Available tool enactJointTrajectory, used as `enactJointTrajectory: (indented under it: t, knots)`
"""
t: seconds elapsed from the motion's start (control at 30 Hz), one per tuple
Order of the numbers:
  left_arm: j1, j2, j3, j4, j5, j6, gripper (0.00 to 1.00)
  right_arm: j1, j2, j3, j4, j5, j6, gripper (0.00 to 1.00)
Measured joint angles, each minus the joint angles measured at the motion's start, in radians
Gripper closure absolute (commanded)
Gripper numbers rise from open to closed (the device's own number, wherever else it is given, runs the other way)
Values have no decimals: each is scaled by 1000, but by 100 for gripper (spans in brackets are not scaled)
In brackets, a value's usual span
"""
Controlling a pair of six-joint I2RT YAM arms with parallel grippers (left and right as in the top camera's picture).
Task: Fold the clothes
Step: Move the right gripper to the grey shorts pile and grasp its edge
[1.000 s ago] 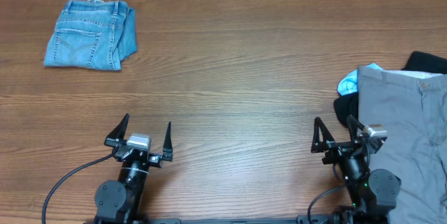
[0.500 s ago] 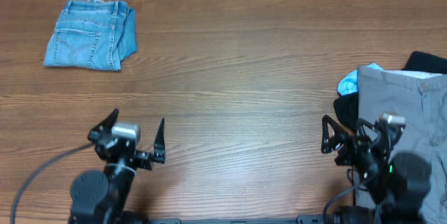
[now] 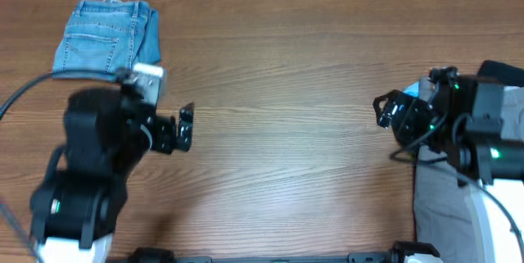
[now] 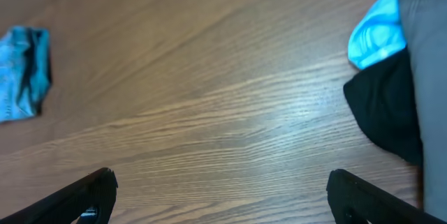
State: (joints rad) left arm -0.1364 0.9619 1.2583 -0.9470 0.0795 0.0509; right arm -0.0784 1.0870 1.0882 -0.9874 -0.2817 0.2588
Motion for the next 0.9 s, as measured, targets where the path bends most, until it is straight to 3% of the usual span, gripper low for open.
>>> enactJointTrajectory:
  t: [0.3, 0.6, 0.9]
  knots:
    - [0, 178, 12, -74, 53, 0, 0, -7, 290, 71, 51, 97, 81, 0]
    - [0, 197, 13, -88, 91, 0, 0, -8, 575, 232, 250, 357, 165, 27]
    - [0, 199, 13, -113, 93, 0, 0, -43, 736, 236, 330, 556, 176, 25]
